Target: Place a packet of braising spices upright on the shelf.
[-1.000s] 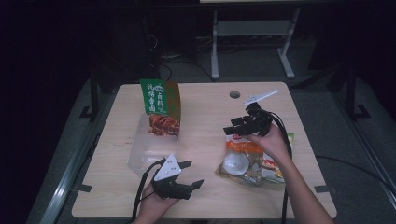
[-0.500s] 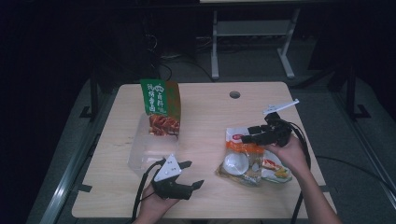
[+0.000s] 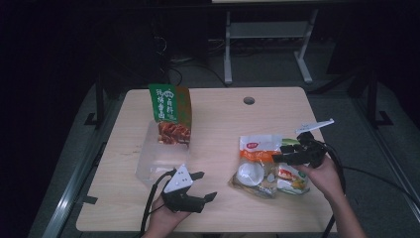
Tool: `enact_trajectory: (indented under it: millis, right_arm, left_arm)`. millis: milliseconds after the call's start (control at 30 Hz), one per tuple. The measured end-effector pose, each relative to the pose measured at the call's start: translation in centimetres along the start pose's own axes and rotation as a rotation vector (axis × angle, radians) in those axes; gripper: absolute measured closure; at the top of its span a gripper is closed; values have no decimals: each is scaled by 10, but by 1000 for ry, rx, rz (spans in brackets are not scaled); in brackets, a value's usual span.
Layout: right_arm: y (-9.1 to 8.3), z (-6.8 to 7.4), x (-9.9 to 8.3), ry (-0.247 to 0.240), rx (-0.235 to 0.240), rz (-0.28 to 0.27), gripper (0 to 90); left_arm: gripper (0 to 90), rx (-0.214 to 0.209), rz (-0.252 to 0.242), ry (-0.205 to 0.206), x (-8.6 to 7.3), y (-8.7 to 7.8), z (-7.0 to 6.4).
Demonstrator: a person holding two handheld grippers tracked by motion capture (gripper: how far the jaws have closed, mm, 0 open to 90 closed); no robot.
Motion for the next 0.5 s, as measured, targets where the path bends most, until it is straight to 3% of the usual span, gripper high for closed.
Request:
enact_trajectory:
  millis: [500]
  right_arm:
    - [8,-12,-15,47,-25,13,406]
  left_arm:
    - [254,-3,-2,-7,0,1,0]
Point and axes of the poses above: each handheld gripper's, and its own axes: y roughly forward along the jaws, x roughly out of its top, z roughly to its left, the point moved 6 cm from there along y, roughly forward along the jaws, and after that the axes turned 6 degrees about -z, right-handed, at the moved point
